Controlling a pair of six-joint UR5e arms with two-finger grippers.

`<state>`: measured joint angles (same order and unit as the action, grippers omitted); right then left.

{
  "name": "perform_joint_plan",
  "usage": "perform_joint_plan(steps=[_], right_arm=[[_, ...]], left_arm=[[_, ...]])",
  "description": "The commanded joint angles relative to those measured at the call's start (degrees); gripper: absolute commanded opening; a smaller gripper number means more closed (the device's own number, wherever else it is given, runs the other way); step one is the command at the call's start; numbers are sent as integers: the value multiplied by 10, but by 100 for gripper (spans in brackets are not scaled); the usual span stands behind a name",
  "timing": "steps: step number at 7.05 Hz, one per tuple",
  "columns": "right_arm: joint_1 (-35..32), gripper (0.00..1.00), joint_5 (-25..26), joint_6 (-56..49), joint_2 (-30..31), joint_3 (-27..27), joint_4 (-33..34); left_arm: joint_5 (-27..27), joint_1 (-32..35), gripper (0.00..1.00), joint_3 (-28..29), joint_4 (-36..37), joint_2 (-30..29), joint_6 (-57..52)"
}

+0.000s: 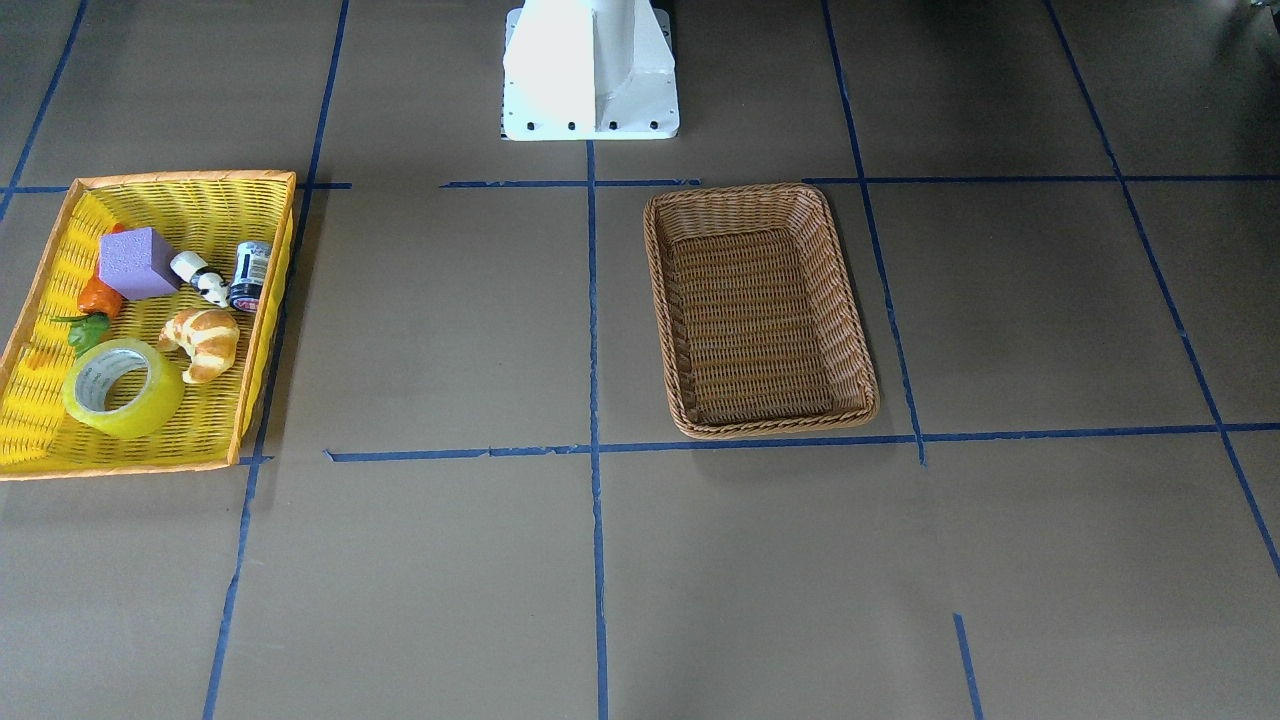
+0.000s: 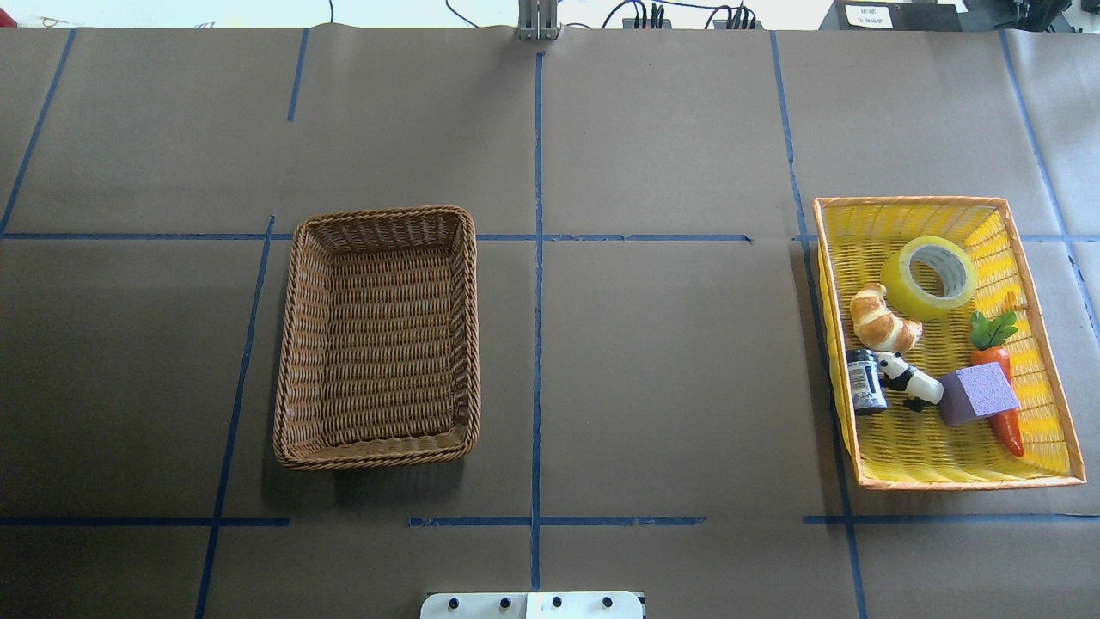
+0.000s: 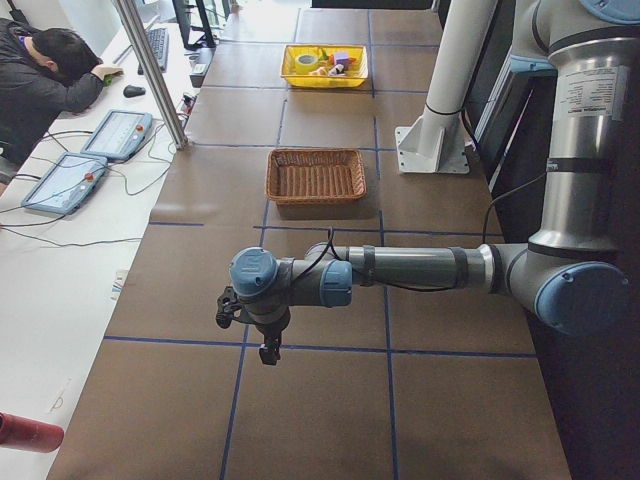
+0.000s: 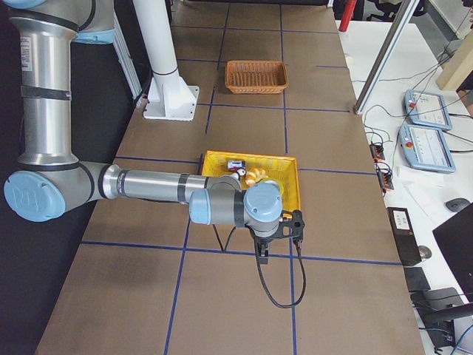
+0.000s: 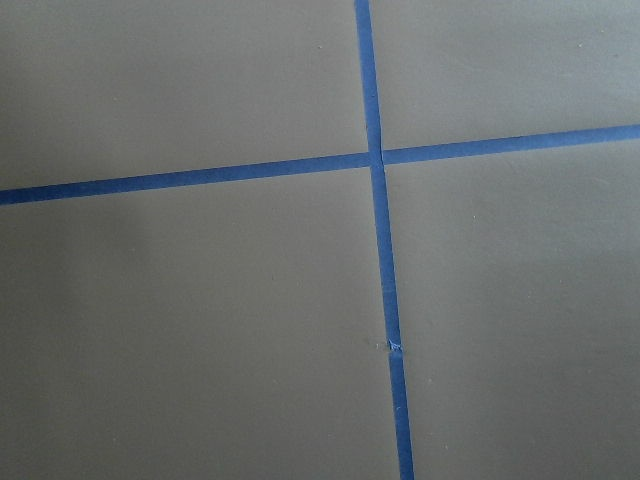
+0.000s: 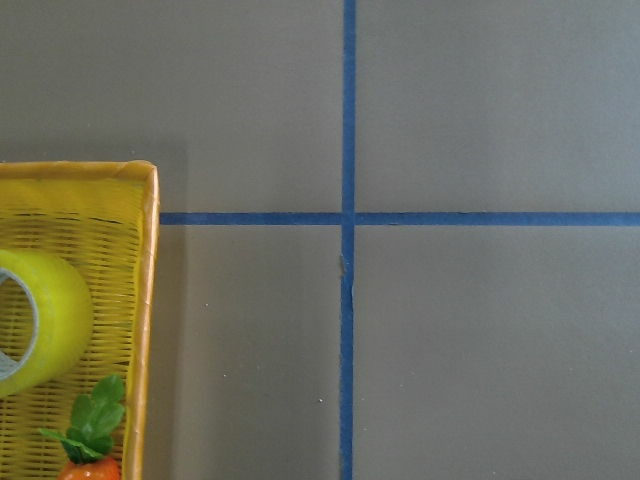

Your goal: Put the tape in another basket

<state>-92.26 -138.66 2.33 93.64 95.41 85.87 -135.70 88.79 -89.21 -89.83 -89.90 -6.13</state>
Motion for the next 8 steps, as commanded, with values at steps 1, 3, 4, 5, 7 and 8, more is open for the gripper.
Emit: perform_joint_plan(steps=[1,3,4,5,7,8], right_arm=[[60,100,37,79,-8,62,0],[85,100,30,85,-58,60,7],[140,100,37,89,-62,63,0],[184,100,60,152,-81,62,-3],[233,100,78,276,-86,54,-55],[243,100,78,277,-86,27,-88]], left_arm=[[0,0,100,0,0,0,-1],[0,0,100,1,0,0,-3],[1,0,100,3,-5,0,-3],[0,0,100,5,-13,1,-3],[0,0,100,4,-14,0,-1],[0,0,100,4,-14,-1,-1]])
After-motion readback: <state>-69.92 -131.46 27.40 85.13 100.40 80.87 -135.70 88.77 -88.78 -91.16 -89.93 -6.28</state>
